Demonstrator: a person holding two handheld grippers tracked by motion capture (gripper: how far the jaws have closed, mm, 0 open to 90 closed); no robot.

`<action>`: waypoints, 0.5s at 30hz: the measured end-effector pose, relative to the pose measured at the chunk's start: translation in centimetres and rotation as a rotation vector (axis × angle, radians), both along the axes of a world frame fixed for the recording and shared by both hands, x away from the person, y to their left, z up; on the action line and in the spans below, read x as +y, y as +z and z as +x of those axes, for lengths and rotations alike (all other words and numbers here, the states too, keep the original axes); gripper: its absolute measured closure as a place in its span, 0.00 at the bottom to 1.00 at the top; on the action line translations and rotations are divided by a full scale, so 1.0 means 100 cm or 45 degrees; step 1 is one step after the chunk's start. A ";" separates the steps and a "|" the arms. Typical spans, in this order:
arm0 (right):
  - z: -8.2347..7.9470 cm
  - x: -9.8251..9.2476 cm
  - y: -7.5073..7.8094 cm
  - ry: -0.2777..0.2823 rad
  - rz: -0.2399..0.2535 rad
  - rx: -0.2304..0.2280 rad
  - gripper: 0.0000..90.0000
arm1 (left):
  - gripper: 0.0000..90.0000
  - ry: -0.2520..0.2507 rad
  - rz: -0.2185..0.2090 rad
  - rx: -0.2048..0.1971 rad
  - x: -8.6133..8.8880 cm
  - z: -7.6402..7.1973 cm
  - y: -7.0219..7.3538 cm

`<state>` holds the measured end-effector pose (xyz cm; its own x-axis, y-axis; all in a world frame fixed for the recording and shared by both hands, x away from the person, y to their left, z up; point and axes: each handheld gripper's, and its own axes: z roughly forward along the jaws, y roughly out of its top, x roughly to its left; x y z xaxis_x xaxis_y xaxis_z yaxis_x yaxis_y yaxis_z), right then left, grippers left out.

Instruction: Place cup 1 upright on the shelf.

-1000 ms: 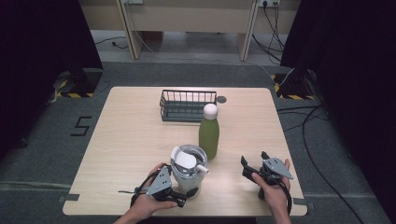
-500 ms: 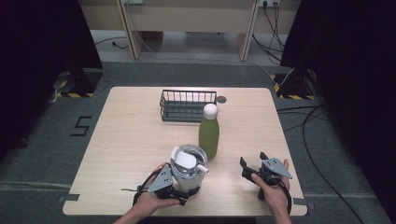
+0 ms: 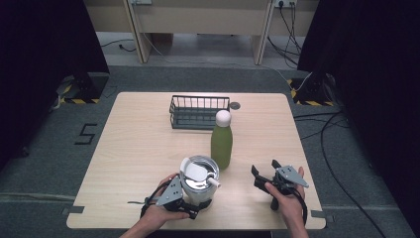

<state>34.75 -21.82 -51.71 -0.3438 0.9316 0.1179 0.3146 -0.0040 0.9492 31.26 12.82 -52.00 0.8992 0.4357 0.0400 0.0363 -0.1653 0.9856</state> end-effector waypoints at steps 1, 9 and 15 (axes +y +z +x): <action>-0.001 0.000 0.001 0.001 0.002 -0.006 0.17 | 0.12 -0.002 0.001 0.000 -0.001 0.000 0.000; -0.002 -0.002 0.003 -0.010 0.016 -0.014 0.17 | 0.12 -0.008 0.011 -0.020 -0.001 -0.004 0.008; -0.002 -0.002 0.004 -0.009 0.011 -0.019 0.17 | 0.12 0.011 -0.014 -0.023 0.002 -0.004 0.015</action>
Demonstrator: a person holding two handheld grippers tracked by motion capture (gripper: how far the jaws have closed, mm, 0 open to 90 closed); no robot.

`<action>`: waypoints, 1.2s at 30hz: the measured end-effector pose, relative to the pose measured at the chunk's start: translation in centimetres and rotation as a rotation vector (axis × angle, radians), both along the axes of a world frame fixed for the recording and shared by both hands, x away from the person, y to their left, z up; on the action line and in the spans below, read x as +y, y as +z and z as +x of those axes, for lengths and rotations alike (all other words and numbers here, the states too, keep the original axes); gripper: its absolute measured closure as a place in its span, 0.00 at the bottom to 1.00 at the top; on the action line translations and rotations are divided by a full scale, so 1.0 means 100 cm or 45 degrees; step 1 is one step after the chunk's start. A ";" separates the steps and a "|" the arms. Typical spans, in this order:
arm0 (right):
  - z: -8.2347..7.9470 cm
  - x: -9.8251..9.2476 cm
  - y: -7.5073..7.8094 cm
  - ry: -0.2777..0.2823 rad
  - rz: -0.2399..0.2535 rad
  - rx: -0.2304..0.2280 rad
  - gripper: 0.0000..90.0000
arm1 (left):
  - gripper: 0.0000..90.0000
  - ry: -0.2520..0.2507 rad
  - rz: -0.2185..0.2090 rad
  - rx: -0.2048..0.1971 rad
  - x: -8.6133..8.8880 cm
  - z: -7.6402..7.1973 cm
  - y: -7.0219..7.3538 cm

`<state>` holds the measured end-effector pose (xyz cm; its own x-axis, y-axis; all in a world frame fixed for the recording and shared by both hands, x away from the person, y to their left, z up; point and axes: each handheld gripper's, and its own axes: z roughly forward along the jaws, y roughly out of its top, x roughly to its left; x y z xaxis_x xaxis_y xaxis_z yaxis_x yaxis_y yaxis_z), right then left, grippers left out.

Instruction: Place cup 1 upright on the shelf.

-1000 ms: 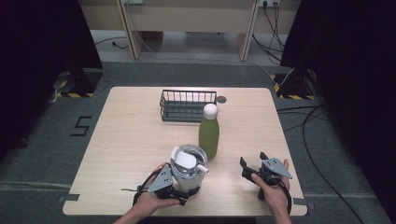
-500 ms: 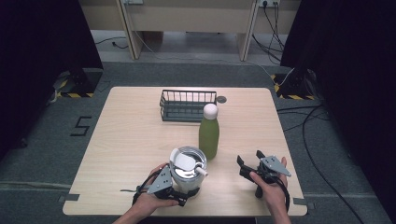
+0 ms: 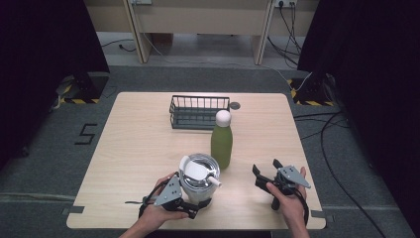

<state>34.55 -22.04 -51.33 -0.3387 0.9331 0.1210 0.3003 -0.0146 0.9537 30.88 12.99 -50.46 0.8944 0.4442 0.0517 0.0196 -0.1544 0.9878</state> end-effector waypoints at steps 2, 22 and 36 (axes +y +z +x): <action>0.000 0.000 0.000 -0.001 -0.001 0.000 0.17 | 0.12 0.007 -0.004 -0.002 0.002 0.000 0.003; -0.002 0.001 0.001 -0.015 -0.045 -0.006 0.17 | 0.12 0.134 -0.010 -0.048 0.030 0.015 0.029; -0.003 -0.001 0.002 -0.024 -0.046 -0.009 0.17 | 0.12 0.219 0.012 -0.069 0.047 0.032 0.037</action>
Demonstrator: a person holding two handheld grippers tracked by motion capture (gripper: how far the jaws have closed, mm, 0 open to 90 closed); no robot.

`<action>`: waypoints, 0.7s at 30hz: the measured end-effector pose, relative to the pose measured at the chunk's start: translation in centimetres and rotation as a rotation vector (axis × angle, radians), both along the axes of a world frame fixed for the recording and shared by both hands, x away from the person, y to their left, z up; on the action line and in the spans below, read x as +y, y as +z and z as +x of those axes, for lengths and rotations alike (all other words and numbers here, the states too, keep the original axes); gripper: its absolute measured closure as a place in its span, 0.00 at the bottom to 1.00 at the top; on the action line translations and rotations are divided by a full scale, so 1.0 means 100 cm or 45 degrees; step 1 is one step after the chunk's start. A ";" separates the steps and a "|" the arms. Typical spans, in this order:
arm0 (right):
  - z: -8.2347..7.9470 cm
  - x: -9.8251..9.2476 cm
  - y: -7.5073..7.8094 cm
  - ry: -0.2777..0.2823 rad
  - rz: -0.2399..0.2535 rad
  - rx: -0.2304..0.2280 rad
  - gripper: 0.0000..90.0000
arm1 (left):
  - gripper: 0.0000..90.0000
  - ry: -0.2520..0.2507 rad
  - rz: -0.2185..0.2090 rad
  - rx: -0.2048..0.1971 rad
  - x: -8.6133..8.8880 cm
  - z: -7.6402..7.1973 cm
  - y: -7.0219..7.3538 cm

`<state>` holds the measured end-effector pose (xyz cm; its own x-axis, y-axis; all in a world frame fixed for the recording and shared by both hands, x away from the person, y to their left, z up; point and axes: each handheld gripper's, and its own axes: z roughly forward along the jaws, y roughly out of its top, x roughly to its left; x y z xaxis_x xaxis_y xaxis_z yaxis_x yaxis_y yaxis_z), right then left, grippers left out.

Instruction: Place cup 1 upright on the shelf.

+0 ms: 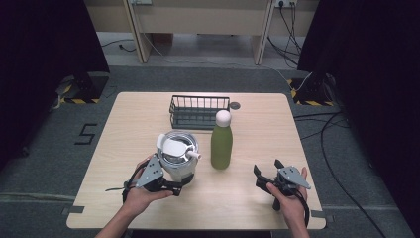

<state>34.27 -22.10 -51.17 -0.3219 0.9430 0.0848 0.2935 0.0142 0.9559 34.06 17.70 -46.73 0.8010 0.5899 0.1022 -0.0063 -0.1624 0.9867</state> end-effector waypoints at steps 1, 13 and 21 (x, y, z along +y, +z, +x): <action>0.000 0.000 0.000 -0.003 -0.005 -0.001 0.17 | 0.12 0.010 -0.007 0.005 0.001 0.002 0.000; -0.001 0.001 0.000 0.005 -0.007 -0.003 0.17 | 0.12 0.057 -0.012 -0.001 0.005 0.013 0.001; 0.000 0.002 -0.001 0.007 -0.011 -0.002 0.16 | 0.12 0.082 -0.019 -0.003 0.007 0.022 0.004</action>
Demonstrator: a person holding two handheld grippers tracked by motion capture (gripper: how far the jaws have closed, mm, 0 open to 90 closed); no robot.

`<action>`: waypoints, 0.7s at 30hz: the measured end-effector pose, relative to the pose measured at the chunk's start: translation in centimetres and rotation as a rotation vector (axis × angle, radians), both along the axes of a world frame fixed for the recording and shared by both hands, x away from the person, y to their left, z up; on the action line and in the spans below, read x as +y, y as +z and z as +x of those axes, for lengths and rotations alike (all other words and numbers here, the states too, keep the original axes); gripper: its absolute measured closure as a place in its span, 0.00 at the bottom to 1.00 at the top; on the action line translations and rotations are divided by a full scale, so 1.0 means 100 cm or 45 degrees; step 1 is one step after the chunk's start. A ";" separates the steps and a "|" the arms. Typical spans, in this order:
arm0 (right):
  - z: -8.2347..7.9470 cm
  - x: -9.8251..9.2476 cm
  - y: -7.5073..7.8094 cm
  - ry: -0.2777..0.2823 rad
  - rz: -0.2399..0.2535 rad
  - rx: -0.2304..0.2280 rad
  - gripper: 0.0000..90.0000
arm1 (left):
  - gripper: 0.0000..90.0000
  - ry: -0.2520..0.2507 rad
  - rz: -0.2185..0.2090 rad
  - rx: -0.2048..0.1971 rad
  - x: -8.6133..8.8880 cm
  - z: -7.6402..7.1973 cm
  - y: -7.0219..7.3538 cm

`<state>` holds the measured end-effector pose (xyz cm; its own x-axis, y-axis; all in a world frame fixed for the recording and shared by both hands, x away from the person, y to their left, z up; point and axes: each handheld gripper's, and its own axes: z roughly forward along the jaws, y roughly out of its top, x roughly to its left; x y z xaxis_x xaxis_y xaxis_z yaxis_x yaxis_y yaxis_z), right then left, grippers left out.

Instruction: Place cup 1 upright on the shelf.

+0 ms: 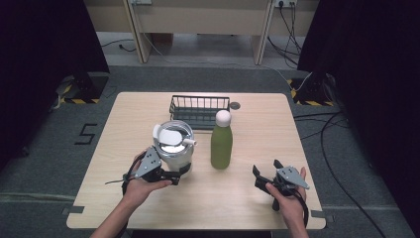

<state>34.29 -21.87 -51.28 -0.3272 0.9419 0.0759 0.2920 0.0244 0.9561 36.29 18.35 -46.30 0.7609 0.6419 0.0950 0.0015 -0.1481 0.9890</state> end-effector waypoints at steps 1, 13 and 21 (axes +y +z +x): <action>0.000 0.000 0.000 0.000 0.003 -0.001 0.17 | 0.12 0.006 -0.002 -0.002 0.000 0.003 0.001; 0.000 0.000 0.000 0.001 0.005 0.000 0.17 | 0.12 0.031 -0.018 -0.012 -0.003 0.018 0.007; 0.000 0.001 0.000 0.004 0.005 -0.003 0.17 | 0.12 0.055 -0.030 -0.015 -0.003 0.026 0.010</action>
